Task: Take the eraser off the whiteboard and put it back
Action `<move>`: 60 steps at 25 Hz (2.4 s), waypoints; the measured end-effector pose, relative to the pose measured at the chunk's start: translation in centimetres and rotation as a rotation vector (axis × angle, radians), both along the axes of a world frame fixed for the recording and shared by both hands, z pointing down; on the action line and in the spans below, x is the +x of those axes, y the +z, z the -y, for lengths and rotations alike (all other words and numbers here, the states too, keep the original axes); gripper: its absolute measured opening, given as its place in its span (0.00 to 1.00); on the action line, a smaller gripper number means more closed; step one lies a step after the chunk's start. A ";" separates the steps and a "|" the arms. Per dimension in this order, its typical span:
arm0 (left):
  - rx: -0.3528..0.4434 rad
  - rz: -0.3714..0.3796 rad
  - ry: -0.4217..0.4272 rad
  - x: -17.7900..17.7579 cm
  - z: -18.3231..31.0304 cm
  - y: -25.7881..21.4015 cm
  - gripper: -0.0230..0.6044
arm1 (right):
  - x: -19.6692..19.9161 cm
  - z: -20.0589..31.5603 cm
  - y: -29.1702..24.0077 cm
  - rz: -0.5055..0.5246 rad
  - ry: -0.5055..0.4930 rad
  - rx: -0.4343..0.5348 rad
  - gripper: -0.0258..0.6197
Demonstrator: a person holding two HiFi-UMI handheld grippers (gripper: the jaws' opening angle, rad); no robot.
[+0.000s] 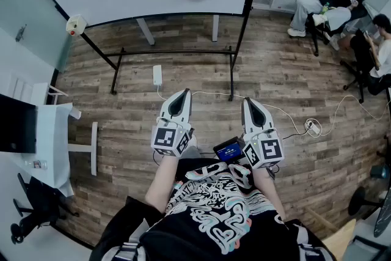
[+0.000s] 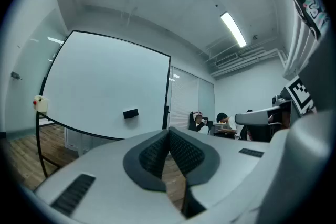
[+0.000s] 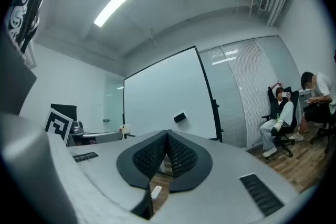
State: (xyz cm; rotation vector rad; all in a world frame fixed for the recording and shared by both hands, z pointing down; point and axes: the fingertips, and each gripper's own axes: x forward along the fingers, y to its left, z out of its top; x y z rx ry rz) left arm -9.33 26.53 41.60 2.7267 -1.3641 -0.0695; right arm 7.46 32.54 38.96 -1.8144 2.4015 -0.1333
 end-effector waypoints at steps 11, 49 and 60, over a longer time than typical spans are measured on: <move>0.031 0.039 -0.024 0.4 -1.4 -0.6 0.08 | 1.3 -0.8 -0.1 0.015 0.008 0.018 0.08; 0.110 -0.003 -0.072 0.0 14.6 0.5 0.08 | 1.8 16.1 4.7 0.007 -0.034 -0.088 0.08; 0.076 0.046 -0.082 -1.6 29.3 -0.1 0.08 | 1.0 29.5 4.0 0.007 0.005 -0.116 0.08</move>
